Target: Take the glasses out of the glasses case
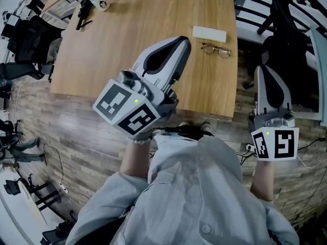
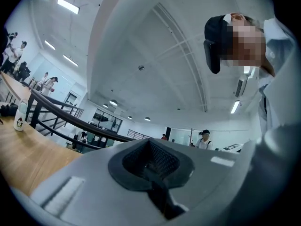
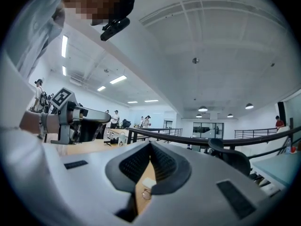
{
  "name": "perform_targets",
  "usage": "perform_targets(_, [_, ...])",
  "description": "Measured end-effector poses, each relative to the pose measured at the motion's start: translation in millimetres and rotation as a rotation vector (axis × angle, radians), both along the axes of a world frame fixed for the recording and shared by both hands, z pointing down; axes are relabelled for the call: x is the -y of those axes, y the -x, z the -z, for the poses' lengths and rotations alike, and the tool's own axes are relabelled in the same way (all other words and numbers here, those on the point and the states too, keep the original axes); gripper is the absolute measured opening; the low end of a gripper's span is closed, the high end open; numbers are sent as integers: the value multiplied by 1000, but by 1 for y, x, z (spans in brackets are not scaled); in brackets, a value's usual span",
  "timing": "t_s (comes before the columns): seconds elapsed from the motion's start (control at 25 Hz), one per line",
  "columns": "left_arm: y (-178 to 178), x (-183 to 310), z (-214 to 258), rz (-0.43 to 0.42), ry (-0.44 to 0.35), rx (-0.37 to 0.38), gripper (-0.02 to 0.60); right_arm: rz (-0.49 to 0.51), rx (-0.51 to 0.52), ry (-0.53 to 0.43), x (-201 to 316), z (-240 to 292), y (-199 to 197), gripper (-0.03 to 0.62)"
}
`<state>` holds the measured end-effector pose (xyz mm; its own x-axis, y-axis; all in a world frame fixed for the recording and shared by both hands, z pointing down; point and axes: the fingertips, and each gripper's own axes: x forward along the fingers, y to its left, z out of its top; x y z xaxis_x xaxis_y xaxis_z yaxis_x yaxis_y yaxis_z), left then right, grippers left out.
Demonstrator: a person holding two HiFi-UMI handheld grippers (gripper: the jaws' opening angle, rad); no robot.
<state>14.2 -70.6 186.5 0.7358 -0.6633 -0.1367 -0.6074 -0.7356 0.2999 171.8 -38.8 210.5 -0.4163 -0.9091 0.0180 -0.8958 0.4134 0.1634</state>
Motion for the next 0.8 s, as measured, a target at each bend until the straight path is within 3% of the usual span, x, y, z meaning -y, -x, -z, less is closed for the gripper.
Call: perform_targets(0.8, [-5,-3,13,76,-46,40,3,84,29,-47,15,14,0,2])
